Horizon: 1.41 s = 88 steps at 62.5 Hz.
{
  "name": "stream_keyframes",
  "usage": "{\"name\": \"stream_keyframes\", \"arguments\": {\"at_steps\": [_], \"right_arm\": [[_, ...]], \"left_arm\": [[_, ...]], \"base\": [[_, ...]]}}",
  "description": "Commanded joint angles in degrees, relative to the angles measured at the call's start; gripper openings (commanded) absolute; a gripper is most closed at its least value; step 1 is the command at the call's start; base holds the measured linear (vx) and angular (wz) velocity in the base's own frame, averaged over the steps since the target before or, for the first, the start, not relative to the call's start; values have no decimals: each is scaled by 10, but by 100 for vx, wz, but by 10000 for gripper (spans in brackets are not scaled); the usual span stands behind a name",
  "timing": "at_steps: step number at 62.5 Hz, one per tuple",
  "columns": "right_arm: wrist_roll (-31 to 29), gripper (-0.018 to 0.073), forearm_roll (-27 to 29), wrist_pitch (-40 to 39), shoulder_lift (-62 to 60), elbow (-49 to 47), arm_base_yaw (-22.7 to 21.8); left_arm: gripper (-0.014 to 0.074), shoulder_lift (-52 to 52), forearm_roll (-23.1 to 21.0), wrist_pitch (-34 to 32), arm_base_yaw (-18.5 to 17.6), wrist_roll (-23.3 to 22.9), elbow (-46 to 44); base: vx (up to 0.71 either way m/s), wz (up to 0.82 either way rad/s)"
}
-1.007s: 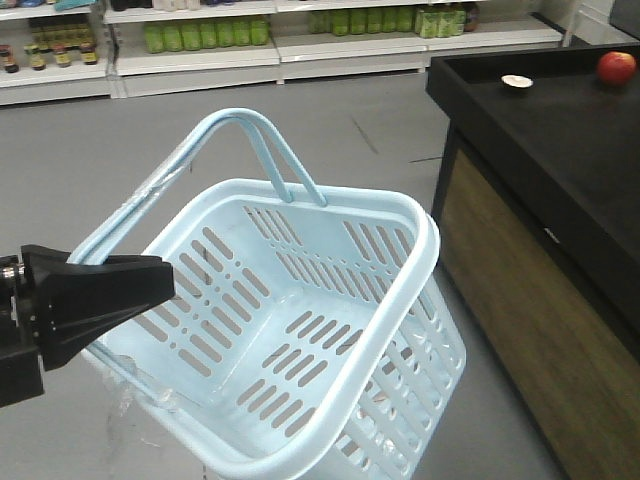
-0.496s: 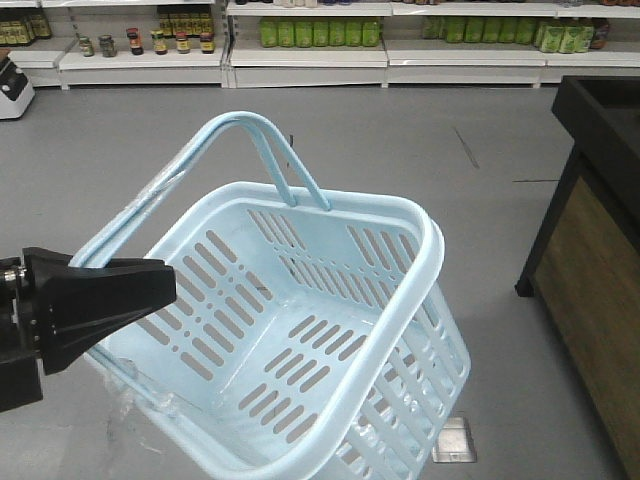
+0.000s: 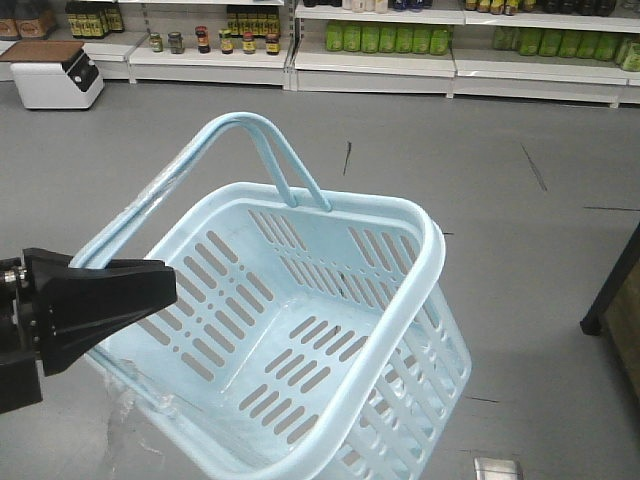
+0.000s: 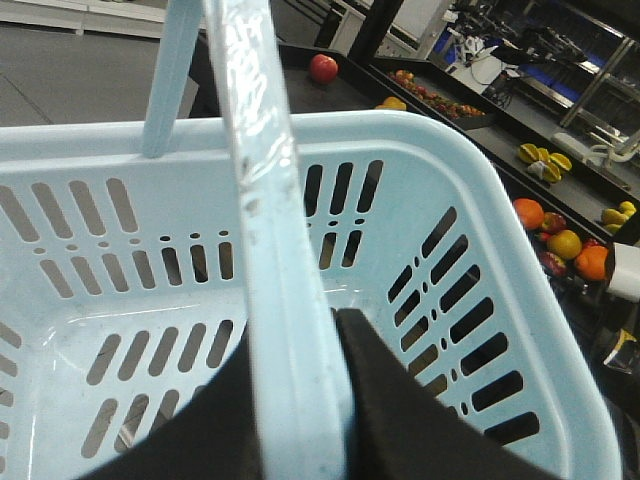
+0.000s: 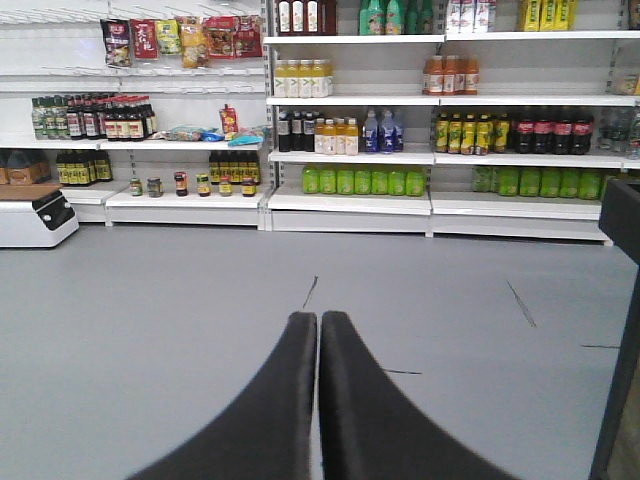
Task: Pick three apples into basket with both arms
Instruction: 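Drive the base away from the table holding the basket aloft, then turn the base toward the table with apples, basket held in left gripper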
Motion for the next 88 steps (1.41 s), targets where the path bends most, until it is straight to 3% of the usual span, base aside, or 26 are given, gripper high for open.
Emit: {"name": "stream_keyframes", "arguments": {"at_steps": [1,88], "right_arm": [[0,-1,-6,-40,-6,8,-4],[0,-1,-6,-40,-6,8,-4]], "left_arm": [[-7,-5,-3,9,-4,-8,-18],[-7,-6,-3,7,-4,-8,-18]], "base": [[15,20],[21,2]]}}
